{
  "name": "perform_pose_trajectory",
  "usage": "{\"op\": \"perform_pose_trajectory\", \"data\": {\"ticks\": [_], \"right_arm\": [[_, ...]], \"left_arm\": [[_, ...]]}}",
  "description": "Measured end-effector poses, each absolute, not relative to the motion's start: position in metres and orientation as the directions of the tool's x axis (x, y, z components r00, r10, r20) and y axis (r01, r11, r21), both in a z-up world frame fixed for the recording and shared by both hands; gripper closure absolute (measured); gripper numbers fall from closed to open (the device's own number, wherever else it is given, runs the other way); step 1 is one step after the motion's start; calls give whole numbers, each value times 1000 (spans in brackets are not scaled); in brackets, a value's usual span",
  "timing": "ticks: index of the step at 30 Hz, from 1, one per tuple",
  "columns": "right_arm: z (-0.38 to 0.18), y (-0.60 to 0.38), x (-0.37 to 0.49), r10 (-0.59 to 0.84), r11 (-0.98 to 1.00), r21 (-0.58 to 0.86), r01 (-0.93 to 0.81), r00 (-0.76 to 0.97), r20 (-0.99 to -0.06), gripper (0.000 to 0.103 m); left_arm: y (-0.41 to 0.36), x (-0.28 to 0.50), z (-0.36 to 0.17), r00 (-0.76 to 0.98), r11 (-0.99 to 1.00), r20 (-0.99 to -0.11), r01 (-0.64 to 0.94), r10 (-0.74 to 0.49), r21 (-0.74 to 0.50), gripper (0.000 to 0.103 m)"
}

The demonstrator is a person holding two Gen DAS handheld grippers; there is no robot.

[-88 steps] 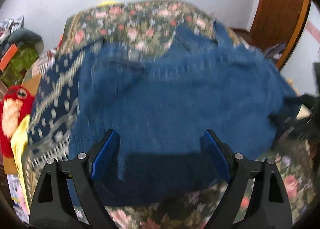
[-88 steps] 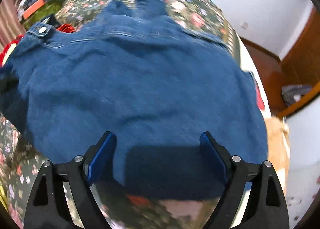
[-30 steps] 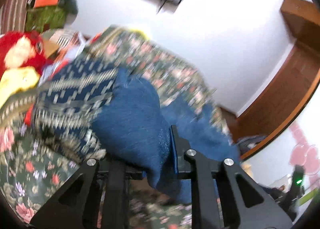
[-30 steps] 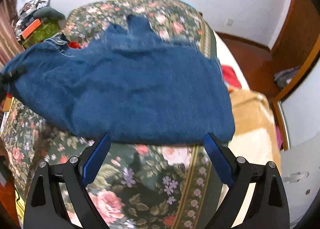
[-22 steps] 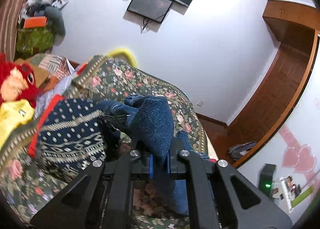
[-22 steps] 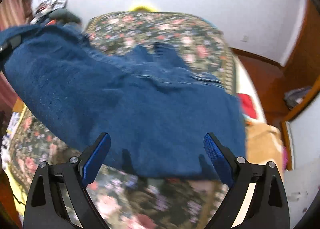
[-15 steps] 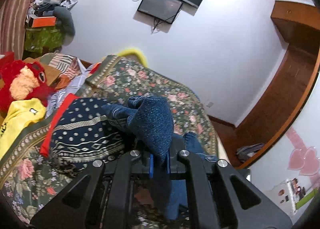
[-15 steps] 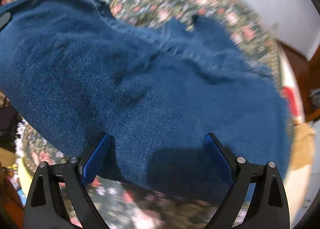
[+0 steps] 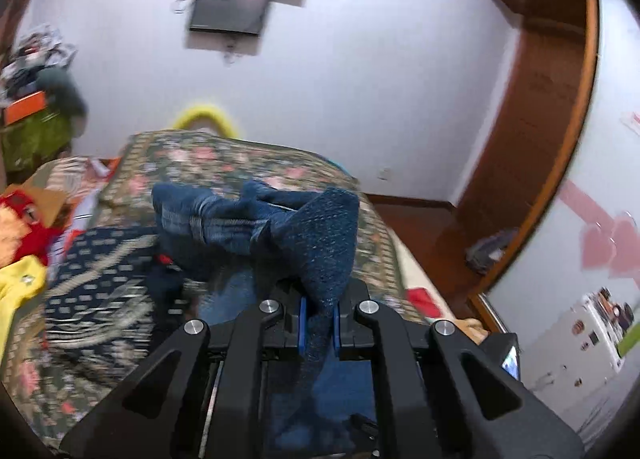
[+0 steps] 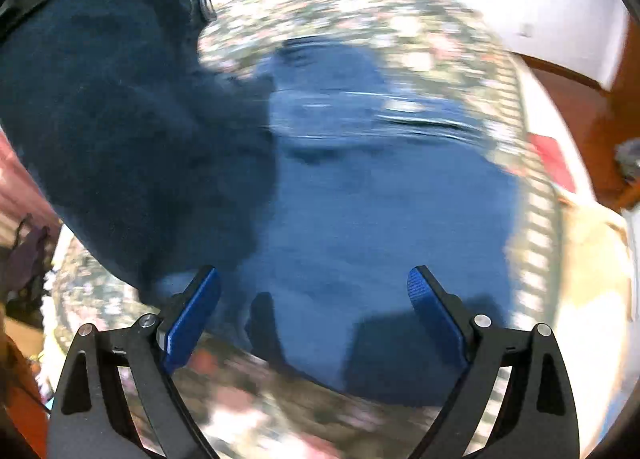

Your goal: Fold large clothes

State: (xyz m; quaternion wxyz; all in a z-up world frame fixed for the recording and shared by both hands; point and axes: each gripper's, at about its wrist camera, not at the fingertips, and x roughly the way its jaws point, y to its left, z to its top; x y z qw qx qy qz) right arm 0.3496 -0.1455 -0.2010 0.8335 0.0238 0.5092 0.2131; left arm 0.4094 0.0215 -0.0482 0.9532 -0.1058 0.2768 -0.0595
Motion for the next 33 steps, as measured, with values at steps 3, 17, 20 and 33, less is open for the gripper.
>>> {"op": "perform_pose_trajectory", "data": {"ticks": [3,17,20,33], "right_arm": [[-211,-199,341,305,947,227,-229,410,-859,10],[-220,-295,308,215,974,223,-32,424,-880,10],[-208,-286,313,230,971,234,-48,453,-861,10],[-146,-217,328,324,945,229,-233,581,-747,10]], "left_arm": [[-28,417,-58,804,955,-530,152,-270,-256,95],[-142,401,-180,398,878,-835,438,-381,-192,71],[-136,376,-153,457,872,-808,470,-371,-135,43],[-19,384,-113,723,973,-689,190,-46,135,8]]}}
